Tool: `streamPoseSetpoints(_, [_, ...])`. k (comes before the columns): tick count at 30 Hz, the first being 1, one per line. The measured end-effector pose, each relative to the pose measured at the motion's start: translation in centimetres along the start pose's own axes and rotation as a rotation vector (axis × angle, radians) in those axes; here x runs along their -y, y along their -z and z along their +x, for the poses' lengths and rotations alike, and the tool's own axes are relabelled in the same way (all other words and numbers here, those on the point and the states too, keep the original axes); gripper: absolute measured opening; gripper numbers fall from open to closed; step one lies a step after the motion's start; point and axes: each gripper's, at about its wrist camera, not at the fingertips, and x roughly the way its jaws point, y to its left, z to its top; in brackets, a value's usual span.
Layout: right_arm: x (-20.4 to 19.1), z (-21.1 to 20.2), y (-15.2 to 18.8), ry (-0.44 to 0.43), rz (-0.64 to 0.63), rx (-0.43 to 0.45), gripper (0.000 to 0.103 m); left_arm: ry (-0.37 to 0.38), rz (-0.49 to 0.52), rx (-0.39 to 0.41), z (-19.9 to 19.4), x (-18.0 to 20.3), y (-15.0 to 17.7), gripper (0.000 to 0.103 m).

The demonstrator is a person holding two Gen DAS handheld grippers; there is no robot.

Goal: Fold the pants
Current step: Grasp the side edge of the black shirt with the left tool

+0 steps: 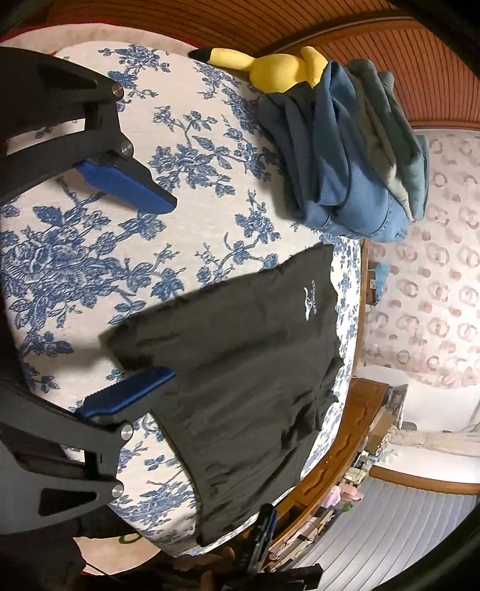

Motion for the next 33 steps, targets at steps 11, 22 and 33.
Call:
streamPoseSetpoints(11, [-2.1, -1.8, 2.3, 0.012, -0.063, -0.031, 0.067, 0.055, 0.03, -0.035, -0.1, 1.4, 1.1, 0.042])
streamPoseSetpoints(22, [-3.7, -0.8, 2.6, 0.027, -0.058, -0.05, 0.067, 0.083, 0.059, -0.01, 0.2, 2.3, 1.1, 0.013])
streamPoseSetpoints(33, [-3.3, -0.7, 3.0, 0.009, -0.012, -0.055, 0.067, 0.121, 0.12, 0.06, -1.2, 4.1, -1.6, 0.005])
